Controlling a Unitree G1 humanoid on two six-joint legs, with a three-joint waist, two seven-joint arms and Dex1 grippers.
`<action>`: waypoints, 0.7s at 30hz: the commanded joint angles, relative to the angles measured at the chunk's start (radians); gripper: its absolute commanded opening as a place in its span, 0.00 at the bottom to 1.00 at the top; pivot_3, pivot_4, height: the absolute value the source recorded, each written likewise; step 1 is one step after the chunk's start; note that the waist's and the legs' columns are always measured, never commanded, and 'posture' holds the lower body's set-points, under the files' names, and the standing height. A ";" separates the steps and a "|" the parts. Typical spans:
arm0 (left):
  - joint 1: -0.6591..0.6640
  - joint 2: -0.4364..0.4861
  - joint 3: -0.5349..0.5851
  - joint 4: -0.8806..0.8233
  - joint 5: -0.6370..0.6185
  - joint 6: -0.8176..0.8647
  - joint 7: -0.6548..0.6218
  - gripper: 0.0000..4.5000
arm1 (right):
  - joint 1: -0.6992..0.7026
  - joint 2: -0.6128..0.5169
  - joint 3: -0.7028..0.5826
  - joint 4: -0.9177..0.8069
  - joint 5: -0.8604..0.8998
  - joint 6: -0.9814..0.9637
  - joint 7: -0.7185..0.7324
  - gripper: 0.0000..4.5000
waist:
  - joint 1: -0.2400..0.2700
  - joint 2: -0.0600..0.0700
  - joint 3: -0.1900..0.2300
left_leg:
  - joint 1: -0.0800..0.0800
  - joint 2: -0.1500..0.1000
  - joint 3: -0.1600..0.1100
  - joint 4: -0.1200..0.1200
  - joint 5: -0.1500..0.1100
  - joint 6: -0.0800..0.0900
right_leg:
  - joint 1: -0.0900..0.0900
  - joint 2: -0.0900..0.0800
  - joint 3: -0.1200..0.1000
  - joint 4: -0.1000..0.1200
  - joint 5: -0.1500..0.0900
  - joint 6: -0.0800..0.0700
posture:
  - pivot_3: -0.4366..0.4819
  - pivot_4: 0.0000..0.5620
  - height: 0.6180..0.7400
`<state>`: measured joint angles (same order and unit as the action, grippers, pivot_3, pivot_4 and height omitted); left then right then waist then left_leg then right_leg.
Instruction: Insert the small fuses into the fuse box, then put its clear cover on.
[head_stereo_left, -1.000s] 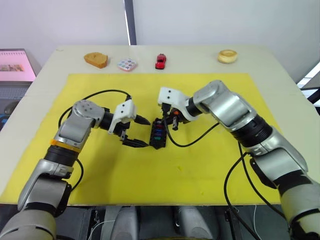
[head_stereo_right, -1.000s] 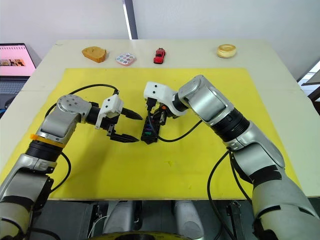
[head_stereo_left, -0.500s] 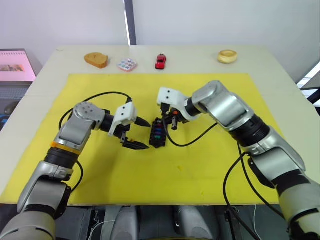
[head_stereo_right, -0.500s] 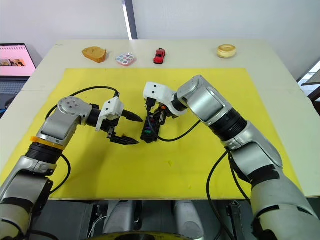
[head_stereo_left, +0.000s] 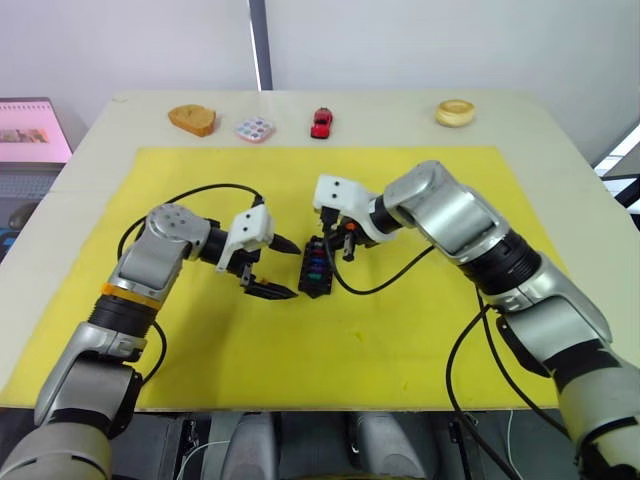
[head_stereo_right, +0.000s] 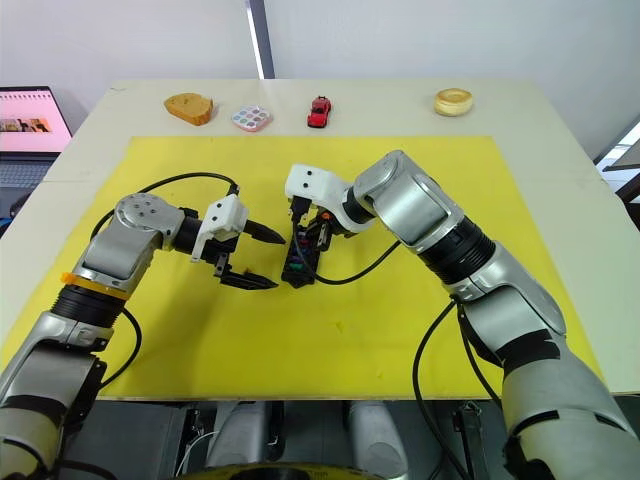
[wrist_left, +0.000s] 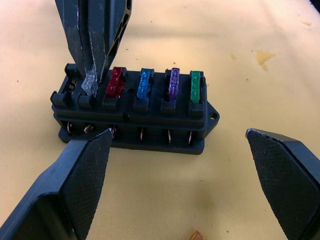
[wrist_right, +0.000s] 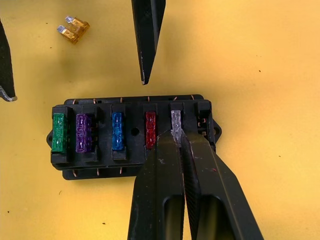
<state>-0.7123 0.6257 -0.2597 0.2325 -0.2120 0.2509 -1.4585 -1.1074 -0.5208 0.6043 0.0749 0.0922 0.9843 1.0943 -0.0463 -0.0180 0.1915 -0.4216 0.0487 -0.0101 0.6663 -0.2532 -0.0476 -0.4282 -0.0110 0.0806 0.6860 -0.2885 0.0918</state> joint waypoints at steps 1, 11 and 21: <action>-0.008 0.010 0.009 -0.015 0.001 -0.010 -0.004 1.00 | -0.003 -0.008 -0.009 -0.036 -0.011 0.000 -0.004 0.00 | 0.000 0.000 0.000 | 0.000 0.000 0.000 0.000 0.000 0.000 | 0.000 0.000 0.000 0.000 0.000 0.000 | 0.48 0.27 1.00; -0.006 0.009 0.013 -0.017 0.002 -0.008 -0.001 1.00 | -0.005 -0.014 -0.015 -0.061 -0.006 0.005 -0.005 0.29 | 0.001 0.000 0.000 | 0.000 0.000 0.000 0.000 0.000 0.000 | 0.000 0.000 0.000 0.000 0.000 0.000 | 0.48 0.27 1.00; -0.008 0.009 0.015 -0.010 0.004 -0.011 0.002 1.00 | -0.037 -0.041 -0.062 -0.112 0.025 0.027 0.016 0.29 | 0.001 0.000 0.000 | -0.001 0.000 0.000 0.000 0.000 0.000 | 0.000 0.000 0.000 0.000 0.000 0.000 | 0.48 0.27 1.00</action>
<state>-0.7123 0.6256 -0.2595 0.2334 -0.2067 0.2508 -1.4571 -1.1070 -0.5505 0.5887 0.0068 0.1039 1.0089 1.1034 -0.0449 -0.0179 0.1916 -0.4224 0.0487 -0.0102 0.6661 -0.2532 -0.0476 -0.4286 -0.0110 0.0805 0.6855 -0.2886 0.0919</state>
